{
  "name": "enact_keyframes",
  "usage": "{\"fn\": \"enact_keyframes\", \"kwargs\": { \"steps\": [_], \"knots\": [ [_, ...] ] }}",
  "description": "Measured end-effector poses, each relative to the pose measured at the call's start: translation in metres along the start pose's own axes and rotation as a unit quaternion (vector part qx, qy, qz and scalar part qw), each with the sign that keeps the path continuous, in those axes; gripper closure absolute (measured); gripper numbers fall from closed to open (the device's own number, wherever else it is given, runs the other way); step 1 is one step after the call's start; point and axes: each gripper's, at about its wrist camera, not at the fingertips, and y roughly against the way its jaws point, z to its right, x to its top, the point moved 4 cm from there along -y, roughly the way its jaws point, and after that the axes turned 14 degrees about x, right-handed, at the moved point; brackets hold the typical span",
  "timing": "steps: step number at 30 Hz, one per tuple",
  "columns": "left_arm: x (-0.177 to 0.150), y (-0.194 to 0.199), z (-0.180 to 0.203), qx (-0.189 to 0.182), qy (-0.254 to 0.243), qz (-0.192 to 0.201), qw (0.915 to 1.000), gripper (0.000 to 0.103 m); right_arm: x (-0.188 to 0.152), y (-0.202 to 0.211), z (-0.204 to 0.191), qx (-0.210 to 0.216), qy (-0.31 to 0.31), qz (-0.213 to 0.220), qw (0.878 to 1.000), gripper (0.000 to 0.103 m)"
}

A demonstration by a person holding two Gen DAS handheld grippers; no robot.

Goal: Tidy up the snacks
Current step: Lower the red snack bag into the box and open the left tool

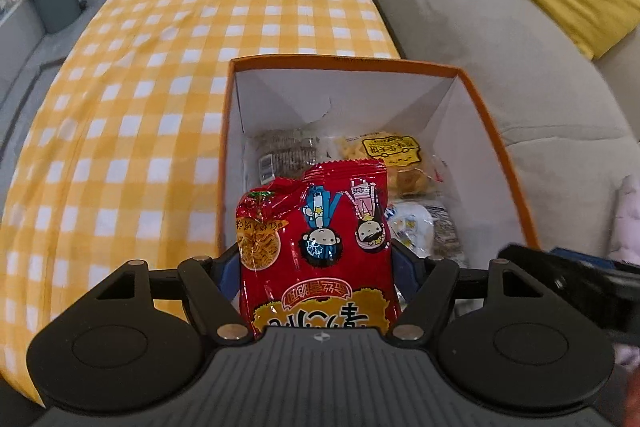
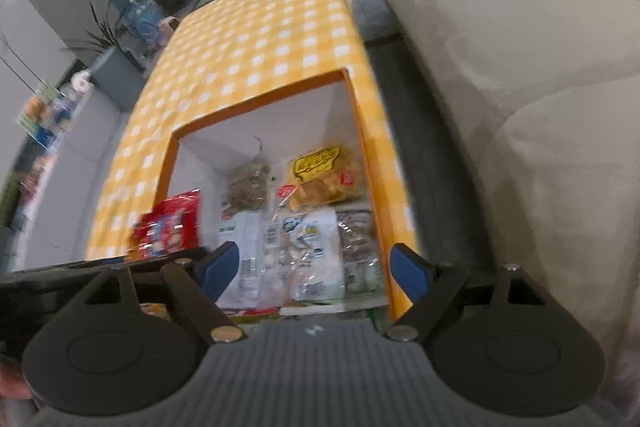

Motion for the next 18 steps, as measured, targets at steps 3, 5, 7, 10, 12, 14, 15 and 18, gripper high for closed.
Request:
{"fn": "enact_keyframes", "kwargs": {
  "steps": [3, 5, 7, 10, 12, 14, 15, 18],
  "knots": [
    [0.003, -0.013, 0.011, 0.023, -0.013, 0.000, 0.9997, 0.021, 0.000, -0.004, 0.009, 0.006, -0.014, -0.004, 1.000, 0.022],
    [0.006, -0.021, 0.013, 0.040, -0.017, -0.003, 0.9991, 0.021, 0.000, -0.007, 0.013, 0.011, -0.019, -0.008, 1.000, 0.022],
    [0.006, -0.026, 0.014, 0.056, -0.020, -0.008, 0.9982, 0.021, 0.001, -0.006, 0.014, 0.014, -0.023, -0.008, 1.000, 0.022],
    [0.007, -0.029, 0.020, 0.069, -0.028, -0.003, 0.9972, 0.021, 0.002, -0.004, 0.013, 0.017, -0.021, -0.004, 1.000, 0.022],
    [0.007, -0.031, 0.023, 0.078, -0.034, -0.003, 0.9964, 0.021, 0.004, -0.005, 0.012, 0.017, -0.023, 0.002, 1.000, 0.022],
    [0.007, -0.034, 0.024, 0.079, -0.037, -0.005, 0.9962, 0.020, 0.005, -0.004, 0.014, 0.016, -0.036, 0.014, 0.999, 0.022],
    [0.007, -0.034, 0.025, 0.081, -0.038, -0.003, 0.9960, 0.020, 0.006, -0.006, 0.017, 0.021, -0.046, 0.019, 0.999, 0.022],
    [0.007, -0.034, 0.025, 0.083, -0.040, 0.001, 0.9958, 0.015, 0.006, -0.003, 0.021, 0.044, -0.072, 0.027, 0.996, 0.022]
  ]
}}
